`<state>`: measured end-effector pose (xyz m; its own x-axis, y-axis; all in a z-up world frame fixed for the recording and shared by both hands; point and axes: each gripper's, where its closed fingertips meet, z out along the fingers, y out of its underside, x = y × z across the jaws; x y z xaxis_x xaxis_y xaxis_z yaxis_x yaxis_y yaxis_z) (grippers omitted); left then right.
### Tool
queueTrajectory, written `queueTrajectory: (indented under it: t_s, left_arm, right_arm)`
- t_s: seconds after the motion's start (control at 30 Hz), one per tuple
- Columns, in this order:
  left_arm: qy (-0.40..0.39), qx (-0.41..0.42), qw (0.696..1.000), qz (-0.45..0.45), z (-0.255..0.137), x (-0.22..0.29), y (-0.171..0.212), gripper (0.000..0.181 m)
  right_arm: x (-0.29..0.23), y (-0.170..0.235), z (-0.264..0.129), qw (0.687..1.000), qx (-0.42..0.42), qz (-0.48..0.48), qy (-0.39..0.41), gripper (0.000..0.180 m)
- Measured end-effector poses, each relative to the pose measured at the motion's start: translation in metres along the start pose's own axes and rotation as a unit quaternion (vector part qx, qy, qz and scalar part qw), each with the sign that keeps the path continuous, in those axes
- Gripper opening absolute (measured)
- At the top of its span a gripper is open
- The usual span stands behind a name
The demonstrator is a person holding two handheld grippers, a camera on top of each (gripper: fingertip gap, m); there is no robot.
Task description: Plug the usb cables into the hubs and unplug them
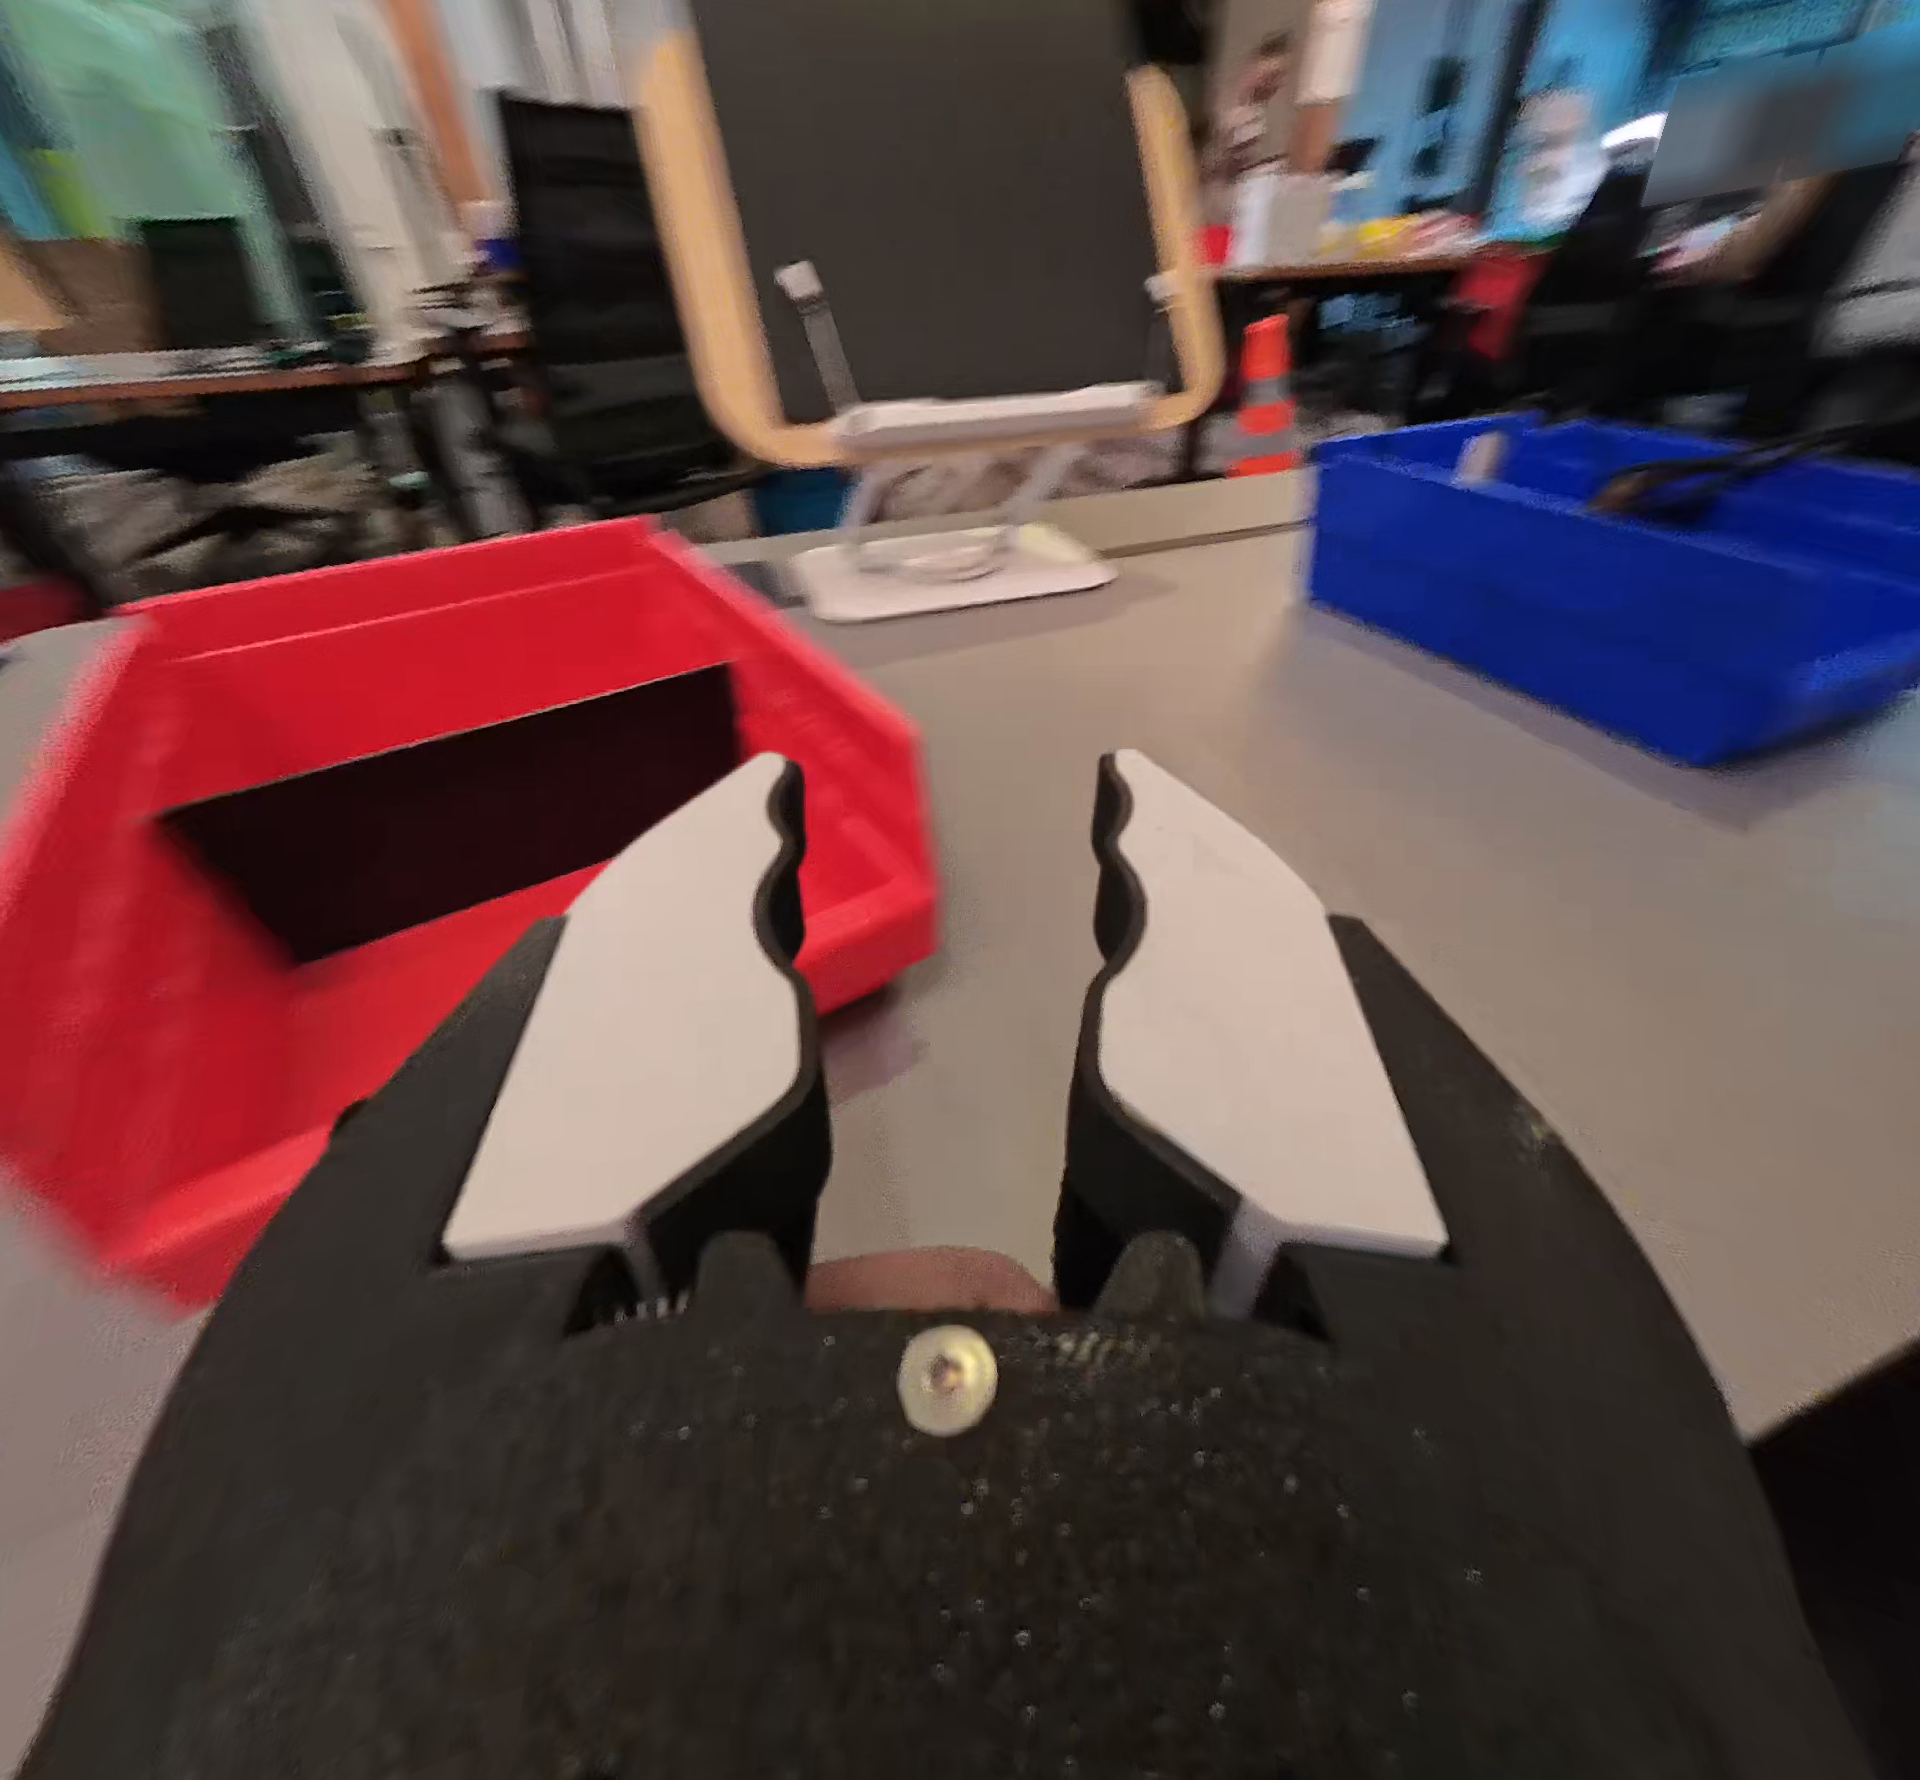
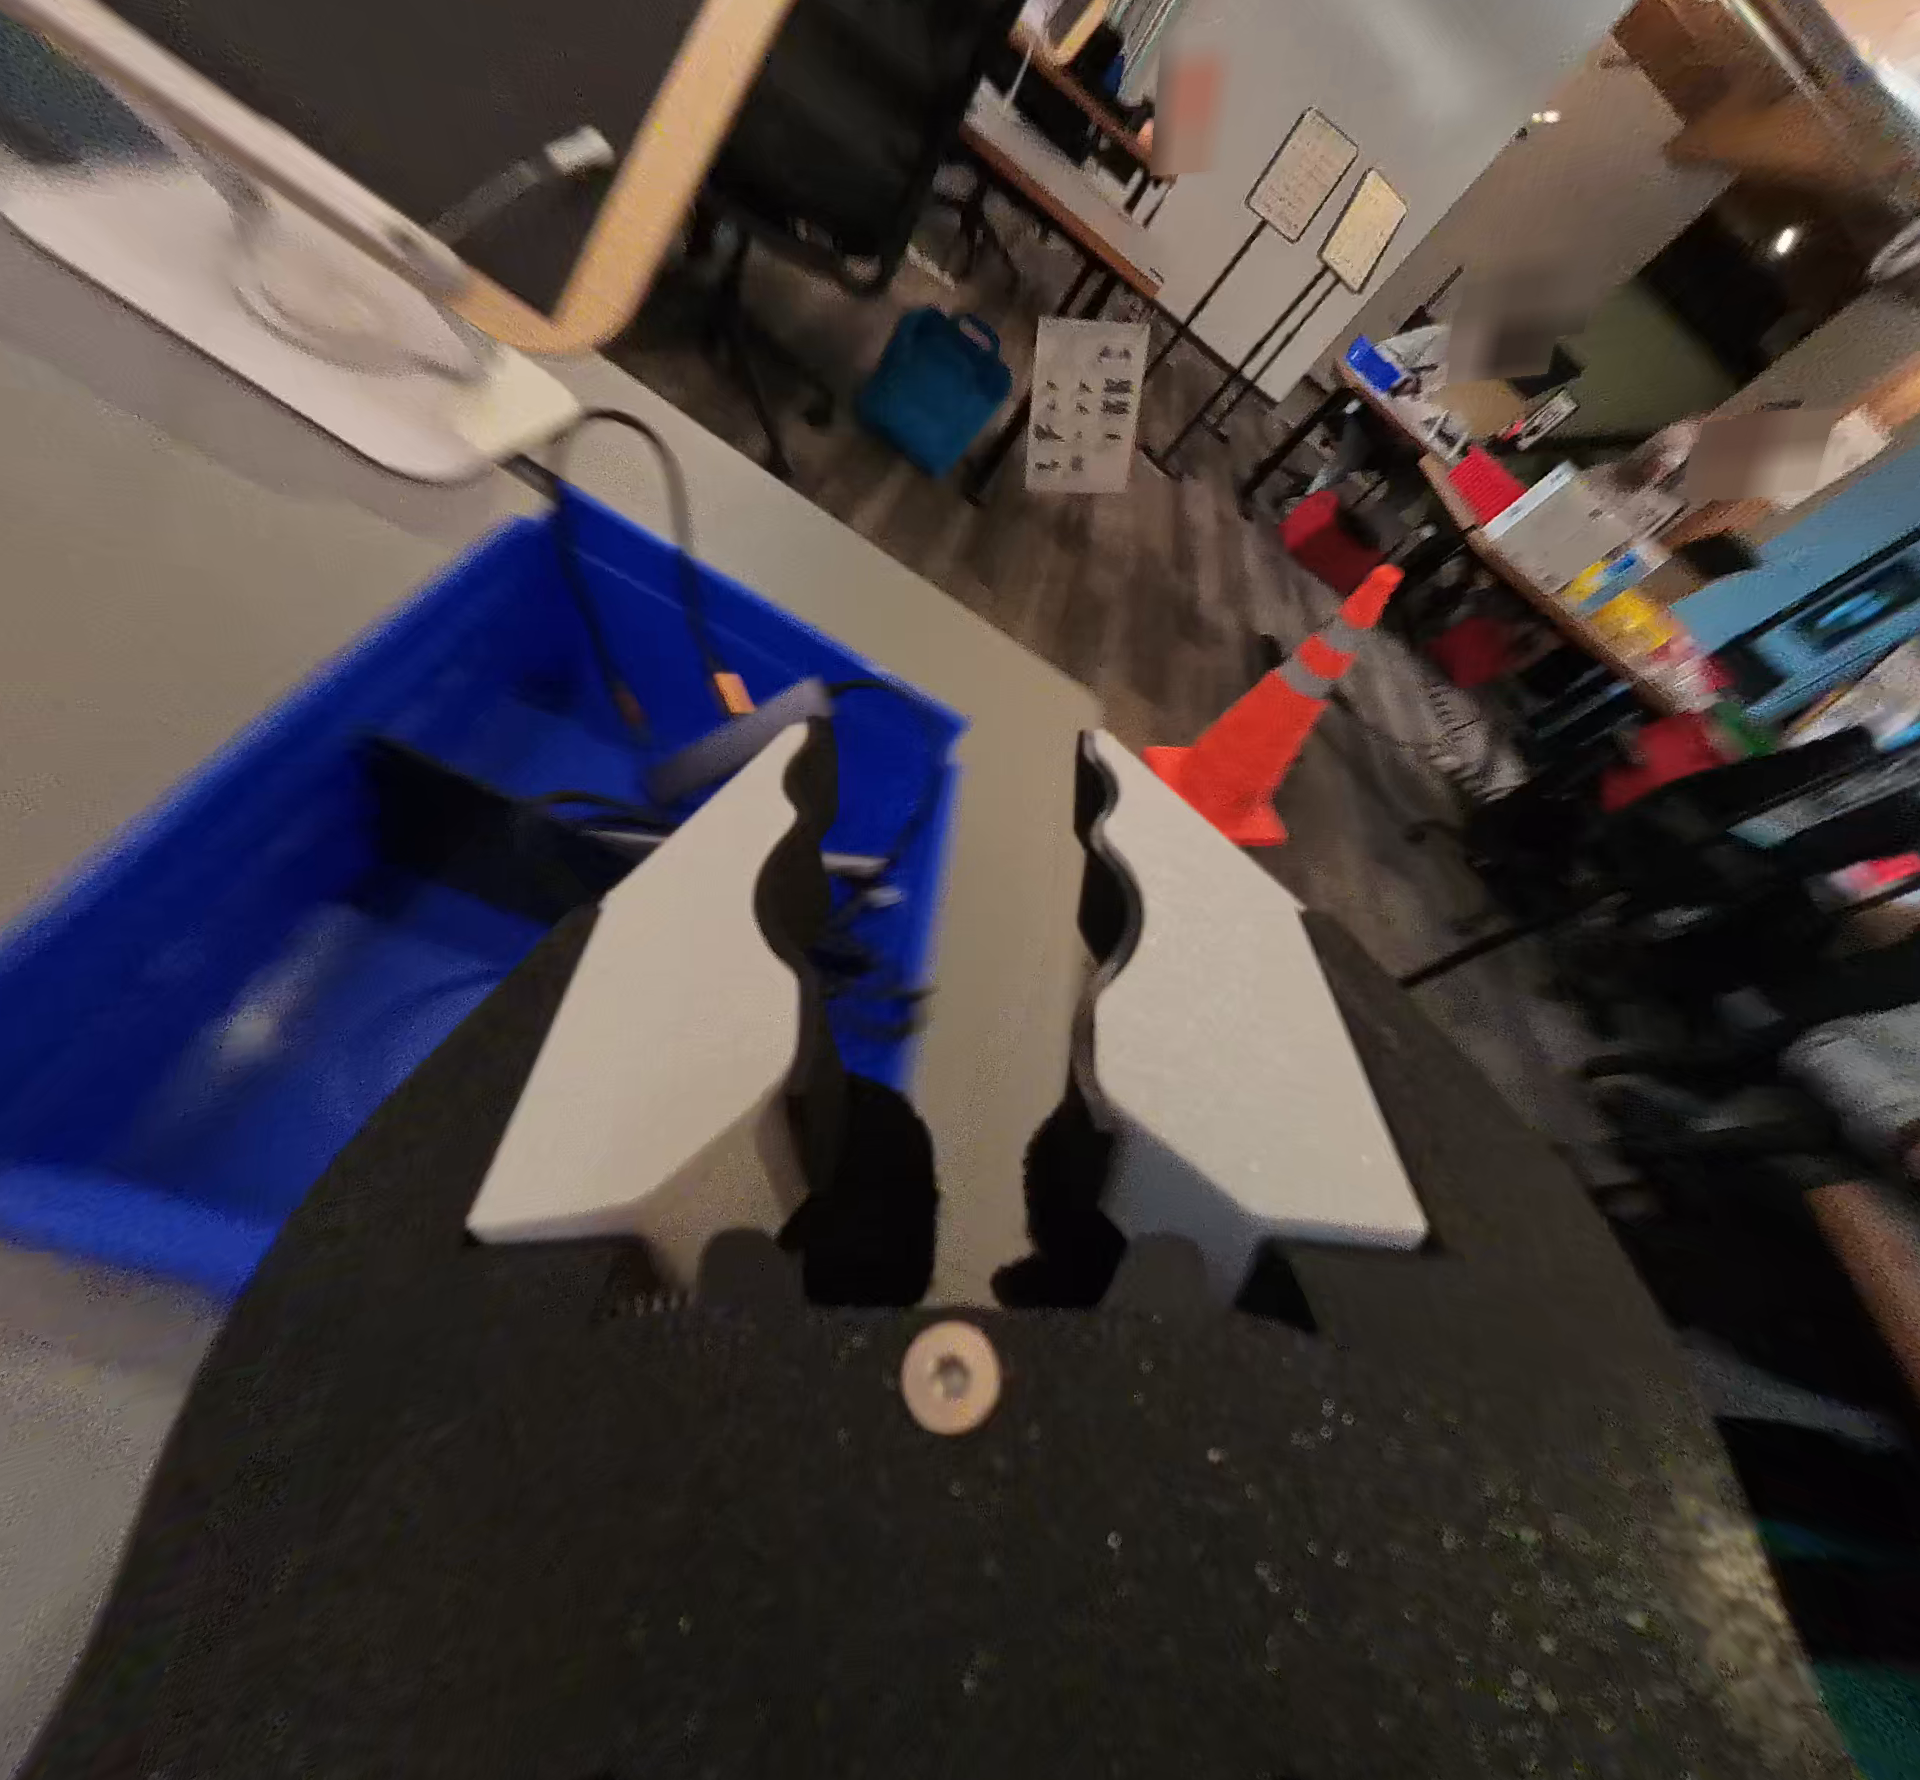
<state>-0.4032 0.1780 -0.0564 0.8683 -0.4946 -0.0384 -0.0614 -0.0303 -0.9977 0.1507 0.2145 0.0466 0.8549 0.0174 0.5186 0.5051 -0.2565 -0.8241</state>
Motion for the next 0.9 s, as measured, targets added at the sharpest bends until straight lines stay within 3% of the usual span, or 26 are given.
queueTrajectory:
  t_s: [0.1,0.27,0.57,0.9]
  left_arm:
    - [-0.082,-0.023,0.996,0.015,-0.023,-0.043,0.012,0.049]
    - [-0.104,-0.054,0.993,0.002,-0.025,-0.065,0.027,0.046]
    - [-0.068,-0.105,0.991,-0.05,-0.011,-0.055,0.048,0.038]
    - [-0.069,-0.13,0.985,-0.089,-0.014,-0.059,0.058,0.033]
  right_arm:
    - [-0.068,0.046,-0.037,0.988,0.019,0.15,-0.032,0.044]
    - [-0.119,0.107,-0.061,0.972,-0.002,0.234,0.002,0.046]
    - [-0.146,0.117,-0.053,0.969,-0.011,0.243,-0.043,0.046]
    - [-0.147,0.125,-0.052,0.971,-0.03,0.232,-0.041,0.048]
